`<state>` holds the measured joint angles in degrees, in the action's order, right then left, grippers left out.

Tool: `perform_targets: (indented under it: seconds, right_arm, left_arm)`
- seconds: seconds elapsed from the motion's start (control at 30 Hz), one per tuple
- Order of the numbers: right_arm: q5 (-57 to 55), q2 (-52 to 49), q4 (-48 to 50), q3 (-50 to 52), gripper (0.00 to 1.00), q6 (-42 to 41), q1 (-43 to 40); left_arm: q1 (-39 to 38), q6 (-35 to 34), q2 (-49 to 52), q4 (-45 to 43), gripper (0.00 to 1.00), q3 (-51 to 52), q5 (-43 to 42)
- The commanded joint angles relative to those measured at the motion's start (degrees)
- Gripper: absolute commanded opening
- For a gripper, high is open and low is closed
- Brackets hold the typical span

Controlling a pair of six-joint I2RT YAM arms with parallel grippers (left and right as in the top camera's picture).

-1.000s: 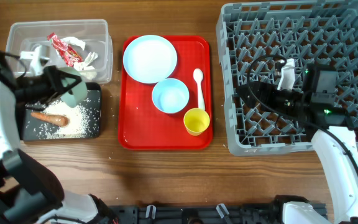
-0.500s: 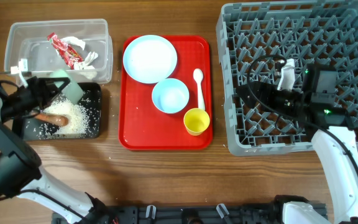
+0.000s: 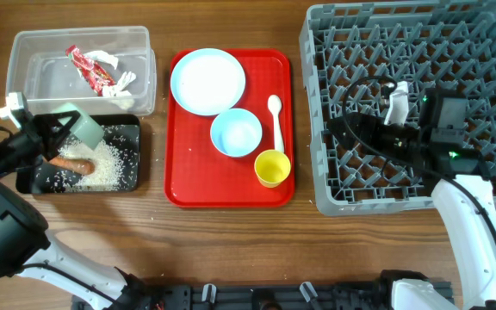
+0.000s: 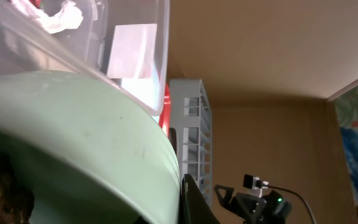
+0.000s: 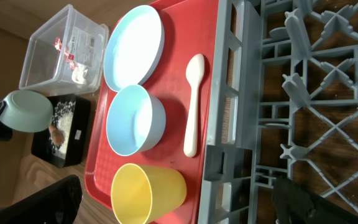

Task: Sort waste into correct bins and load items into the dishwasher rack
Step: 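Tip the green bowl over the black tray to dump the lump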

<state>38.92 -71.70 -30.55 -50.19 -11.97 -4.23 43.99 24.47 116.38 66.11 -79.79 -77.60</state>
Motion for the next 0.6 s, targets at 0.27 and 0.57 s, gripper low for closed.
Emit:
perform_targets:
  seconds: [0.27,0.57]
  right_arm:
    - [-0.4,-0.5,0.0,-0.8,1.00,-0.2,0.2]
    - [-0.4,-0.5,0.0,-0.8,1.00,-0.2,0.2]
  left_arm:
    - [-0.2,-8.9,0.7,2.3,0.04,-0.9,-12.7]
    - [-0.2,-14.0,0.6,3.3,0.04,-0.9,-12.7]
